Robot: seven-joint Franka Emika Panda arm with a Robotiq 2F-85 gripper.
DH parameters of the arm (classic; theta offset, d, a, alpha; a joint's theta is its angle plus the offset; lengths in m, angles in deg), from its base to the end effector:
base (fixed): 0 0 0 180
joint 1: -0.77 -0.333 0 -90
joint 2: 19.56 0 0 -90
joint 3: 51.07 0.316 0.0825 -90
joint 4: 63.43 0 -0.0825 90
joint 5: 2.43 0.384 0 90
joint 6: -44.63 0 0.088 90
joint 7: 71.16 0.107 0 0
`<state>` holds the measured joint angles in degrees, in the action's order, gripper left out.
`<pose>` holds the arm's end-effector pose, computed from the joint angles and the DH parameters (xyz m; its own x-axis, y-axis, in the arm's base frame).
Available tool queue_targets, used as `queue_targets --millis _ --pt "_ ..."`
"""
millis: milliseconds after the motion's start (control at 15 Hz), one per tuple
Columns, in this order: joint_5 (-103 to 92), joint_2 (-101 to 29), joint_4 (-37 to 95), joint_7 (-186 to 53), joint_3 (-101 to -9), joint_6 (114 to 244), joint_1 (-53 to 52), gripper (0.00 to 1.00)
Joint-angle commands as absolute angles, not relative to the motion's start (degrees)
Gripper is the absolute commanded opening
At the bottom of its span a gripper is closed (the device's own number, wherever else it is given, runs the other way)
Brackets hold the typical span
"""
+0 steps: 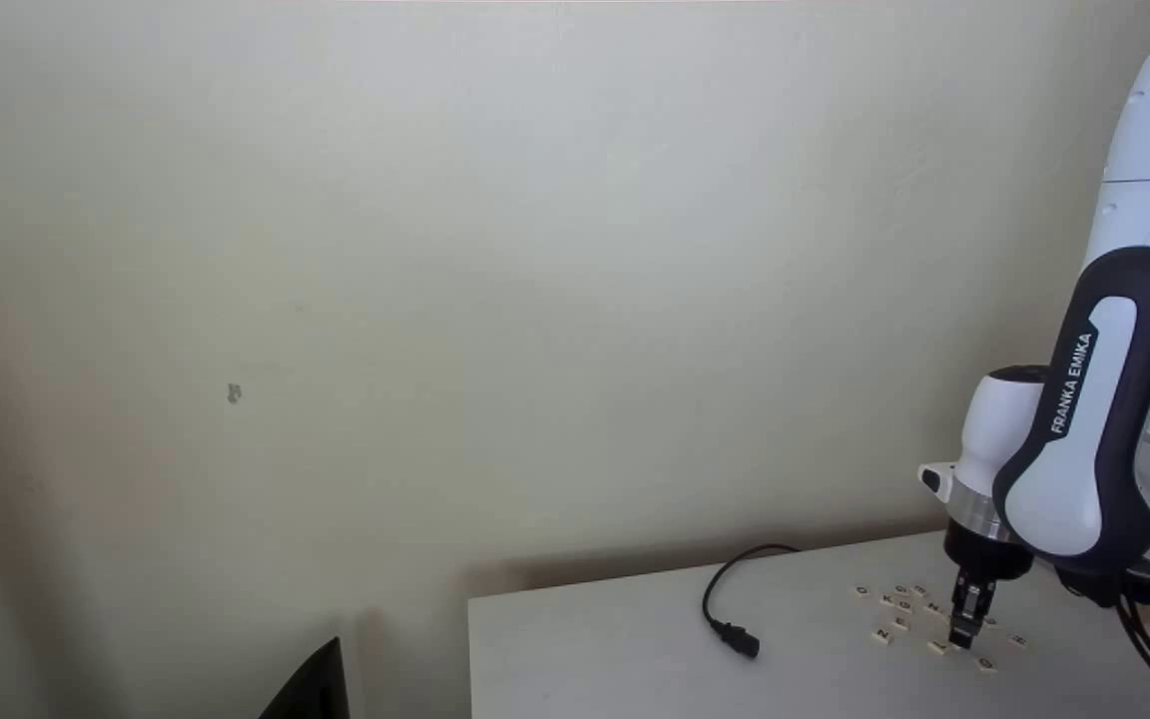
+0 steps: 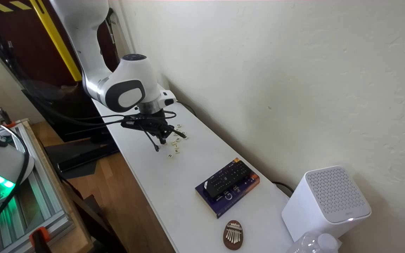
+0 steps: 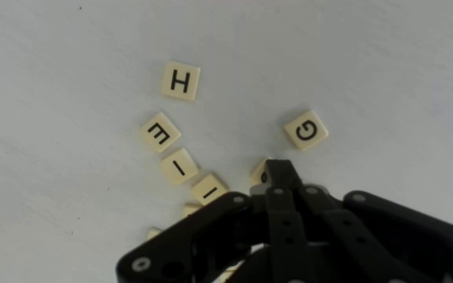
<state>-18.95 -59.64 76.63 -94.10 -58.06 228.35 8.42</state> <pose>0.4294 -0.0954 0.0366 0.8939 0.4481 0.0108 0.4456 -0.8911 0.0865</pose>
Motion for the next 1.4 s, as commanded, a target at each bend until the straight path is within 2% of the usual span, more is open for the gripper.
queue_targets --millis 0,1333 --pt "-20.4 -61.2 77.0 -94.1 -58.9 229.4 7.3 0.0" --pt "-20.6 -61.2 77.1 -94.1 -60.7 230.9 4.4 0.0"
